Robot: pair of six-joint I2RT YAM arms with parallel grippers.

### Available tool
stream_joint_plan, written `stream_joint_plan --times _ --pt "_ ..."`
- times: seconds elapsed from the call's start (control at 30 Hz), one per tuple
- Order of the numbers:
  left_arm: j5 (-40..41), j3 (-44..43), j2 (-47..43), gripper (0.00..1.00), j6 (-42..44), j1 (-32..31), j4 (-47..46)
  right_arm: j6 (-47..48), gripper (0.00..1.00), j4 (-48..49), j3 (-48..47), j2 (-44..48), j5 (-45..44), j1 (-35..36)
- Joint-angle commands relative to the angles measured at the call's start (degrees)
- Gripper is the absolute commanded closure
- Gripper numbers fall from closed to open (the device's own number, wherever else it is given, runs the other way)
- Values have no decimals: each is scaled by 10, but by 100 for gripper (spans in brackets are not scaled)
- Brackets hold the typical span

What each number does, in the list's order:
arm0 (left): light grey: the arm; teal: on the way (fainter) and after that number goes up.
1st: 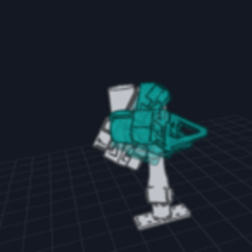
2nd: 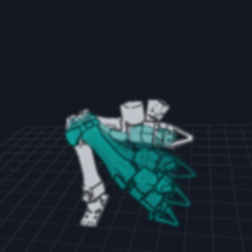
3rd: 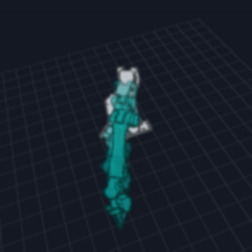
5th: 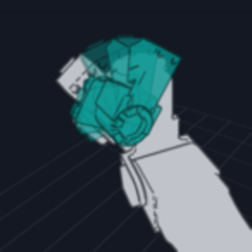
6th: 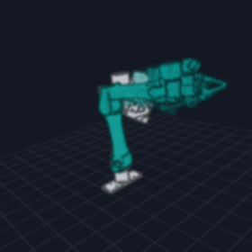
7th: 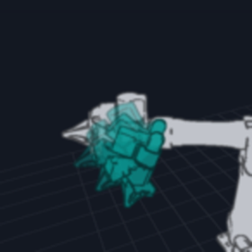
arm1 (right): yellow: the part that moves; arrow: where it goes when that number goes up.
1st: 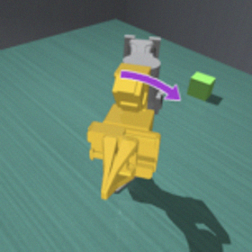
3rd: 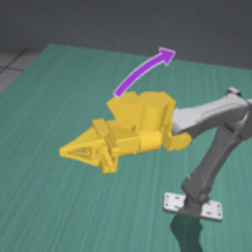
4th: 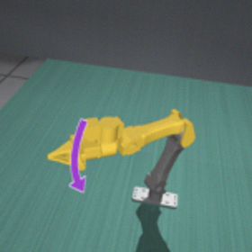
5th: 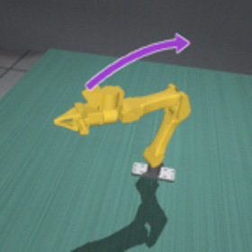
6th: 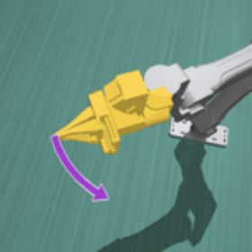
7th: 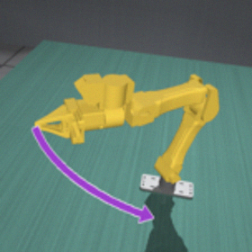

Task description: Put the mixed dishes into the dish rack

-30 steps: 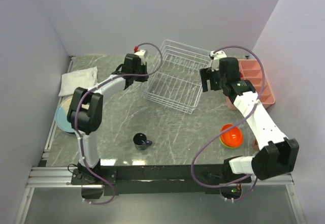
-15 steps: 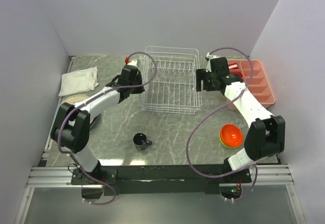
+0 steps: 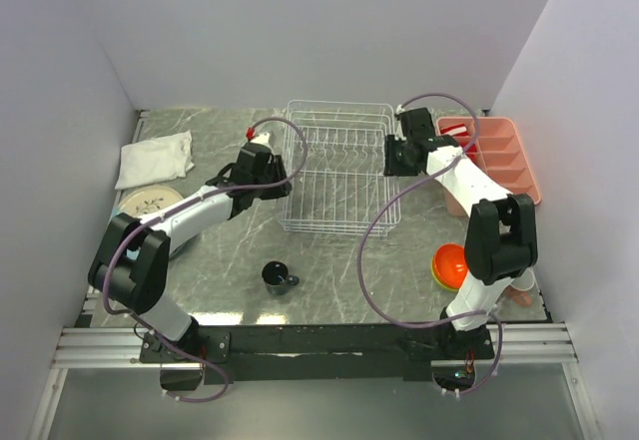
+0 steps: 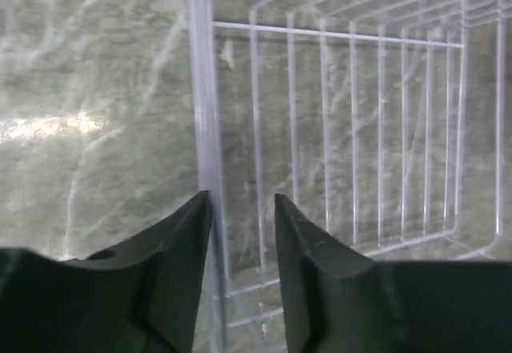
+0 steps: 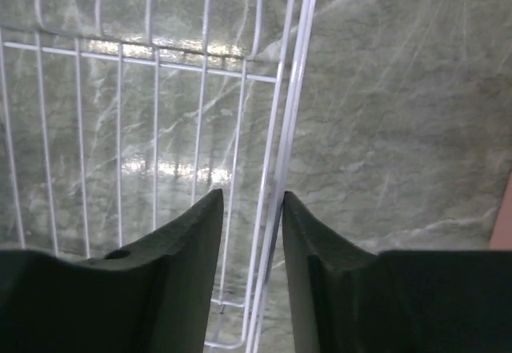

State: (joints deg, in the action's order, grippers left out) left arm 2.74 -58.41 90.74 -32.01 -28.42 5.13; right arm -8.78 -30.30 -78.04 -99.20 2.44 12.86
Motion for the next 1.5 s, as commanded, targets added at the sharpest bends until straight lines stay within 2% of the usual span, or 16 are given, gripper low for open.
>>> stream_joint_plan --times 0.0,0.1,0.17,0.37,0.57,0.7,0.73,0.8,0.83,0.87,0.97,1.07,1.1,1.2,1.33,1.47 --pt "-55 -6 -36 50 0 -9 -40 -8 67 0 -28 1 -14 -1" --pt "-63 -21 -42 41 19 -9 -35 0 82 -1 -19 13 -23 -1" --pt "-58 -42 -46 36 34 -8 -27 18 83 0 -3 24 -23 -2" --pt "19 -113 -55 27 110 -6 -25 109 100 9 53 66 -1 -5" --pt "35 -144 -54 16 192 20 -39 161 100 6 72 83 7 -11" --pt "-56 -144 -72 15 262 66 13 160 100 4 79 101 2 -12" --pt "-83 -137 -82 16 282 87 30 157 97 5 81 103 2 -11" --pt "-130 -125 -108 16 314 98 119 151 81 2 76 108 7 -11" --pt "-187 -122 -118 18 391 102 158 148 75 0 69 110 6 -12" --pt "-209 -116 -144 19 425 103 230 143 58 -7 63 118 6 -11" --pt "-287 -63 -218 18 586 111 303 142 34 -26 47 152 10 -11" --pt "-351 -3 -290 14 780 115 370 137 20 -38 44 190 7 -11" --pt "-366 12 -303 14 877 115 425 135 18 -44 42 198 7 -11" --pt "-405 24 -326 15 1031 115 513 133 17 -62 33 222 20 -12" --pt "-455 19 -303 28 1144 115 640 138 17 -72 35 242 33 -11" --pt "-502 41 -303 30 1187 113 668 147 17 -70 47 253 33 -11"
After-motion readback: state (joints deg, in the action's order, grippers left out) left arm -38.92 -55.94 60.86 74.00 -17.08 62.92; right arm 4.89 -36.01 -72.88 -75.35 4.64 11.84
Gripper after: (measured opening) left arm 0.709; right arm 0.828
